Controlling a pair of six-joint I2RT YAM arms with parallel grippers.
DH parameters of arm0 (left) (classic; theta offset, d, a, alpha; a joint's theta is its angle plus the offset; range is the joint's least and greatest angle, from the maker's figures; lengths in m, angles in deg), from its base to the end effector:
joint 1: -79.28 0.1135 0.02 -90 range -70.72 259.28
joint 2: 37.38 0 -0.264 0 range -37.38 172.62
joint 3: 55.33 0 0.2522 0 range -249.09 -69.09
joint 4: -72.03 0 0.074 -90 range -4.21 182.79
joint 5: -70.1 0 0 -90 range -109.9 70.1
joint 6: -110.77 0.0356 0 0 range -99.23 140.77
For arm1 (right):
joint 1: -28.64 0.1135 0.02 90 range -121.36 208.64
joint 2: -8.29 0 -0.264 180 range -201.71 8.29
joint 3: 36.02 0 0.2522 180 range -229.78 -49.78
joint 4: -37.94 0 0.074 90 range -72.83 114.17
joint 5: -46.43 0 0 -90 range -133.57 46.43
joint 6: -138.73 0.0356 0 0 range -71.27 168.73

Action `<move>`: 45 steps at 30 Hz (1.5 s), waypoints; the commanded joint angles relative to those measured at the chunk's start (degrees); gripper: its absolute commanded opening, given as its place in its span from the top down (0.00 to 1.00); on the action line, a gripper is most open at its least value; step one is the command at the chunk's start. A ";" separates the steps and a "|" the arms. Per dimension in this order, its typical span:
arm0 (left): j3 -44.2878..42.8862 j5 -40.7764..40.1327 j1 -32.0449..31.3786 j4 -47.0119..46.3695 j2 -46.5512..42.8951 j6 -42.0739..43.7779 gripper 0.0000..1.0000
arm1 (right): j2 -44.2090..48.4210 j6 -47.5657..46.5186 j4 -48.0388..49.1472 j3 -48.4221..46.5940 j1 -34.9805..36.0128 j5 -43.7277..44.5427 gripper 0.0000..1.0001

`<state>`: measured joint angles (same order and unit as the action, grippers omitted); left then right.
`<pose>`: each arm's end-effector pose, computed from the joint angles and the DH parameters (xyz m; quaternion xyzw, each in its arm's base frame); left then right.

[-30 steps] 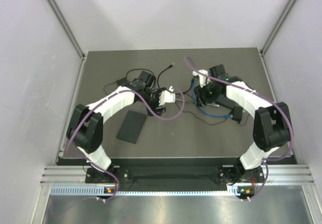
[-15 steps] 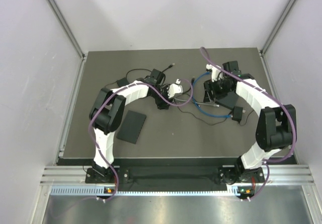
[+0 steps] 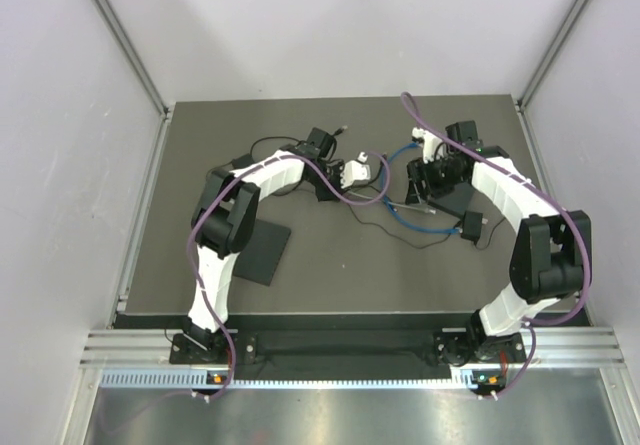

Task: Insert the plug into the switch port

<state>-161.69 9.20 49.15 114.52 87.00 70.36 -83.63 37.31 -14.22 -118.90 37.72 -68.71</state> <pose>0.3897 -0.2462 0.1619 0.6490 0.6775 -0.1978 0.2839 0.3226 0.0669 0.2446 -0.2215 0.9206 0.2058 0.2470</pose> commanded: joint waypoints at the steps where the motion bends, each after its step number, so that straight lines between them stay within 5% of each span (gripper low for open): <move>1: -1.45 0.34 -1.07 11.86 0.96 8.15 0.84 | -0.28 -0.80 -0.28 -2.68 -0.47 -0.87 0.39; 4: -0.04 -2.46 -1.60 16.61 0.34 10.71 1.00 | -0.98 -1.06 -0.28 -2.86 -0.56 -0.87 0.39; 13: 3.48 -20.90 4.97 26.72 -3.61 15.89 1.00 | -1.95 -1.76 -0.63 -3.47 -0.56 -2.36 0.39; 20: 1.63 -27.87 10.61 29.44 -7.04 22.04 1.00 | -2.74 -2.73 -0.90 -4.71 0.67 -2.63 0.38; 29: -2.32 -15.67 11.23 35.78 -13.89 26.18 1.00 | -5.55 -1.33 1.30 -8.65 6.29 -10.62 0.37; 37: 4.52 6.11 12.29 32.45 -24.79 32.93 1.00 | -14.51 7.81 4.55 -17.43 8.85 -23.89 0.40; 45: 7.43 10.18 11.50 33.32 -28.49 45.06 1.00 | -16.71 3.87 2.71 -22.46 13.85 -23.63 0.34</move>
<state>-154.78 13.90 60.91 146.48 60.20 107.73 -100.77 42.95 -12.10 -137.90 48.71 -88.84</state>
